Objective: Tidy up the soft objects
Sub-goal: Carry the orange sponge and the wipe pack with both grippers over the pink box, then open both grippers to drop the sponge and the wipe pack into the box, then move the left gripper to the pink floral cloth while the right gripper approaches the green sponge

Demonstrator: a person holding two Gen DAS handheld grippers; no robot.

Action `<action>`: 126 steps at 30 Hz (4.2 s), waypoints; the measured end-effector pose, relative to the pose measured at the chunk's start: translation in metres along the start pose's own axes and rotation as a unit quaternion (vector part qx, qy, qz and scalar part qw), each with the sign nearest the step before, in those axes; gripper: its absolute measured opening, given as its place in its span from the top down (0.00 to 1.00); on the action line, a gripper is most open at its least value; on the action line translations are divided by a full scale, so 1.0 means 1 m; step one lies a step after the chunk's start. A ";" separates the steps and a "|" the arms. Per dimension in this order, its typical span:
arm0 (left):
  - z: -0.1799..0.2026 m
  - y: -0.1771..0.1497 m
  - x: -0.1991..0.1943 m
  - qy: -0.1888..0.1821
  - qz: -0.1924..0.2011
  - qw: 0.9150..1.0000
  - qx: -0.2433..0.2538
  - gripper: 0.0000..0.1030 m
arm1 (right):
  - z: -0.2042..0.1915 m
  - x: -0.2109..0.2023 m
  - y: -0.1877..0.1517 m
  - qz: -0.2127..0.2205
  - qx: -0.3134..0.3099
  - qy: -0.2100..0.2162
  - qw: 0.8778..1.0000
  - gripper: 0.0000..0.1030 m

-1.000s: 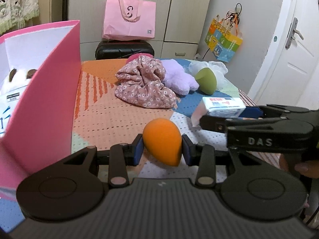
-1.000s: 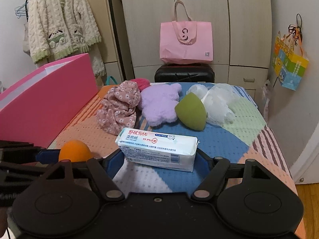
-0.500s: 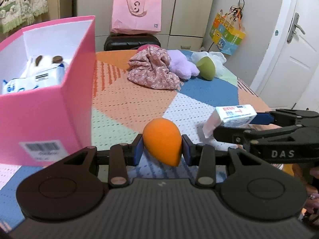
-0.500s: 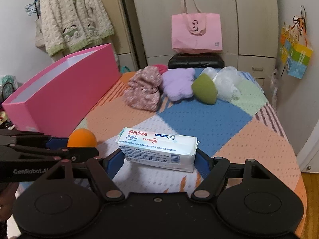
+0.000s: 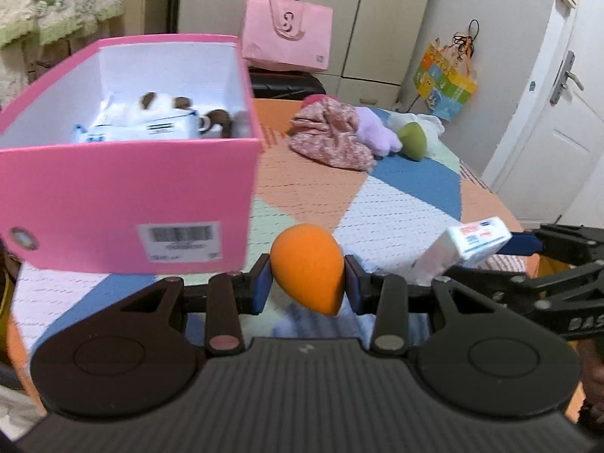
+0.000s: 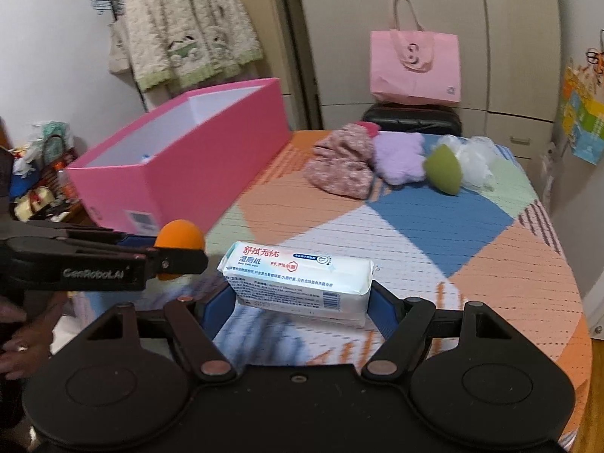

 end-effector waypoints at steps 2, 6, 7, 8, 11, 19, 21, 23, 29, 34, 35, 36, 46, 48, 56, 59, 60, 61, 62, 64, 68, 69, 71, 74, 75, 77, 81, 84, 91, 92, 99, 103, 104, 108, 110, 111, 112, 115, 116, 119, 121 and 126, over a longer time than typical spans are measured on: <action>-0.007 -0.001 -0.008 0.005 0.000 1.000 -0.005 0.62 | -0.006 -0.005 0.001 0.004 0.003 0.012 1.000 0.23; -0.018 0.001 -0.026 0.002 0.006 1.000 -0.016 0.62 | -0.021 -0.011 0.000 0.006 0.003 0.029 1.000 0.23; -0.019 0.003 -0.032 0.001 0.010 1.000 -0.018 0.62 | -0.025 -0.012 0.000 0.006 0.002 0.033 0.999 0.23; -0.020 0.004 -0.038 0.000 0.016 1.000 -0.017 0.62 | -0.029 -0.013 0.001 0.006 0.001 0.037 0.999 0.23; -0.021 0.012 -0.053 -0.002 0.032 0.999 -0.011 0.62 | -0.043 -0.017 0.004 0.008 -0.005 0.054 0.998 0.23; -0.034 0.038 -0.078 -0.006 0.056 0.998 -0.003 0.62 | -0.078 -0.020 0.025 0.025 -0.030 0.099 0.994 0.23; -0.037 0.044 -0.082 0.002 0.066 0.998 0.004 0.62 | -0.086 -0.016 0.033 0.031 -0.036 0.103 0.994 0.23; -0.042 0.051 -0.085 0.007 0.071 0.997 0.005 0.62 | -0.092 -0.011 0.040 0.036 -0.040 0.109 0.993 0.23; -0.069 0.079 -0.087 0.000 0.073 0.997 0.005 0.62 | -0.104 0.000 0.061 0.048 -0.059 0.121 0.990 0.23; -0.093 0.100 -0.065 -0.009 0.058 0.998 -0.012 0.62 | -0.107 0.018 0.081 0.057 -0.070 0.127 0.988 0.23; -0.098 0.103 -0.059 -0.016 0.051 0.998 -0.022 0.62 | -0.107 0.024 0.085 0.060 -0.073 0.132 0.987 0.23; -0.105 0.107 -0.049 -0.025 0.037 0.998 -0.035 0.62 | -0.108 0.031 0.089 0.064 -0.078 0.142 0.985 0.23; -0.144 0.128 0.024 0.016 -0.034 0.999 -0.034 0.62 | -0.116 0.117 0.118 0.026 -0.124 0.161 0.979 0.23; -0.153 0.133 0.036 0.028 -0.042 0.998 -0.031 0.62 | -0.121 0.132 0.122 0.013 -0.145 0.161 0.976 0.23; -0.170 0.138 0.073 0.063 -0.067 0.996 -0.013 0.62 | -0.127 0.192 0.140 -0.020 -0.211 0.123 0.970 0.23; -0.171 0.139 0.078 0.060 -0.078 0.995 -0.009 0.62 | -0.125 0.203 0.139 -0.027 -0.230 0.127 0.965 0.23; -0.171 0.140 0.078 0.061 -0.079 0.995 -0.006 0.62 | -0.125 0.206 0.139 -0.031 -0.229 0.128 0.964 0.23; -0.171 0.141 0.080 0.062 -0.081 0.995 -0.004 0.61 | -0.125 0.209 0.138 -0.033 -0.231 0.128 0.964 0.23; -0.172 0.142 0.081 0.062 -0.082 0.995 -0.007 0.60 | -0.126 0.213 0.138 -0.036 -0.234 0.127 0.963 0.22; -0.173 0.142 0.084 0.063 -0.085 0.994 -0.002 0.59 | -0.127 0.221 0.138 -0.043 -0.236 0.125 0.963 0.21; -0.171 0.142 0.083 0.062 -0.081 0.995 0.005 0.46 | -0.128 0.231 0.135 -0.058 -0.232 0.127 0.963 0.19; -0.170 0.142 0.081 0.062 -0.077 0.995 0.005 0.42 | -0.128 0.231 0.134 -0.060 -0.232 0.127 0.963 0.18; -0.169 0.143 0.077 0.064 -0.070 0.995 0.009 0.41 | -0.126 0.228 0.133 -0.056 -0.234 0.122 0.963 0.18; -0.167 0.143 0.068 0.062 -0.067 0.996 0.015 0.39 | -0.122 0.219 0.136 -0.044 -0.227 0.118 0.966 0.16; -0.167 0.143 0.065 0.060 -0.066 0.996 0.016 0.38 | -0.120 0.216 0.138 -0.040 -0.222 0.119 0.967 0.15; -0.166 0.143 0.059 0.059 -0.066 0.996 0.016 0.38 | -0.116 0.208 0.142 -0.033 -0.214 0.118 0.969 0.14; -0.162 0.146 0.043 0.055 -0.072 0.996 0.018 0.38 | -0.111 0.190 0.147 -0.026 -0.205 0.118 0.971 0.14; -0.158 0.149 0.031 0.053 -0.072 0.996 0.025 0.38 | -0.111 0.175 0.149 -0.027 -0.197 0.126 0.972 0.14; -0.141 0.154 -0.003 0.033 -0.080 0.996 0.028 0.38 | -0.116 0.141 0.153 -0.042 -0.179 0.138 0.973 0.14; -0.137 0.154 -0.008 0.031 -0.079 0.996 0.032 0.38 | -0.117 0.136 0.152 -0.043 -0.179 0.139 0.973 0.14; -0.113 0.154 -0.038 0.024 -0.068 0.996 0.056 0.37 | -0.120 0.098 0.153 -0.039 -0.183 0.133 0.973 0.14; -0.101 0.153 -0.051 0.025 -0.068 0.995 0.061 0.31 | -0.117 0.076 0.152 -0.039 -0.177 0.127 0.975 0.14; -0.098 0.153 -0.054 0.023 -0.068 0.996 0.061 0.31 | -0.116 0.071 0.151 -0.041 -0.174 0.125 0.976 0.14; -0.085 0.150 -0.068 0.014 -0.065 0.996 0.064 0.29 | -0.112 0.045 0.146 -0.039 -0.172 0.128 0.976 0.14; -0.077 0.150 -0.074 0.009 -0.063 0.996 0.069 0.27 | -0.109 0.031 0.145 -0.033 -0.173 0.127 0.976 0.14; -0.074 0.150 -0.076 0.006 -0.062 0.995 0.072 0.24 | -0.106 0.023 0.144 -0.028 -0.173 0.125 0.977 0.14; -0.068 0.149 -0.077 0.004 -0.060 0.995 0.075 0.21 | -0.103 0.016 0.144 -0.023 -0.173 0.123 0.977 0.14; -0.053 0.147 -0.080 -0.003 -0.050 0.995 0.090 0.14 | -0.091 -0.006 0.143 -0.007 -0.168 0.116 0.979 0.14; -0.047 0.146 -0.081 -0.005 -0.048 0.994 0.095 0.12 | -0.088 -0.012 0.142 -0.001 -0.166 0.112 0.980 0.14; -0.032 0.142 -0.076 -0.015 -0.051 0.993 0.103 0.09 | -0.072 -0.031 0.138 0.022 -0.159 0.097 0.982 0.14; -0.020 0.138 -0.071 -0.027 -0.057 0.991 0.115 0.09 | -0.060 -0.042 0.133 0.041 -0.153 0.088 0.983 0.14; 0.007 0.129 -0.062 -0.049 -0.019 0.990 0.130 0.09 | -0.027 -0.056 0.115 0.087 -0.126 0.037 0.987 0.14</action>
Point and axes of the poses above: each gripper's, at about its wrist camera, not at the fingertips, and x roughly the way its jaws point, z to its right, y to its top, the point moved 2 cm from there along x, roughly the way its jaws point, and after that the axes turned 15 degrees about z, right-handed, at the moved point
